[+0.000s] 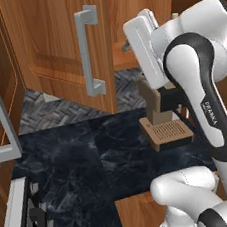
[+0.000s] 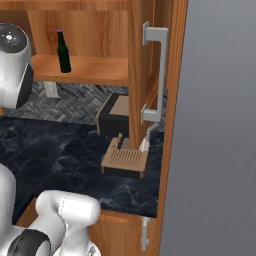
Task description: Get the candle and the beer from the cabinet and move them to the dining counter.
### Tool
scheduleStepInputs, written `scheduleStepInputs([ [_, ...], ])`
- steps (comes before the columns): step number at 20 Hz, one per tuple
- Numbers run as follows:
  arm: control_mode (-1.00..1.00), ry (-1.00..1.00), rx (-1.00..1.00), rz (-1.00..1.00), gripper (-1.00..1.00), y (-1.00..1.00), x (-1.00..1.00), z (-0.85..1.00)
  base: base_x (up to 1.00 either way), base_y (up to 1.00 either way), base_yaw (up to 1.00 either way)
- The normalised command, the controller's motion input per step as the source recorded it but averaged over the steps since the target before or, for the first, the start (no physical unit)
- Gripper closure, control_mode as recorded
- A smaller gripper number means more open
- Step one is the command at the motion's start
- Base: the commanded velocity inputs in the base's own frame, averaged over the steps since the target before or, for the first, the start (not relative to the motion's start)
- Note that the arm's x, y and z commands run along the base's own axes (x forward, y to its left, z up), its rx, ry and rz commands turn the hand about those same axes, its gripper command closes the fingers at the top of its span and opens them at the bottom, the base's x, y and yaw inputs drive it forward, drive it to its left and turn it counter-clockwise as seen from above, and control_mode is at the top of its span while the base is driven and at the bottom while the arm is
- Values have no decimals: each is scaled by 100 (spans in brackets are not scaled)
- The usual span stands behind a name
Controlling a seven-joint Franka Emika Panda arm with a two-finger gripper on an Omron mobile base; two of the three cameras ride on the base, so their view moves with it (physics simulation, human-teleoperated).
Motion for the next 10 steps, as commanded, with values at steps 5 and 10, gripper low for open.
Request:
scheduleStepInputs([
  [5, -100, 0, 9, 22, -100, 44, 20, -11, 0, 0, 0],
  [10, -100, 0, 10, 23, -100, 38, 21, -9, 0, 0, 0],
])
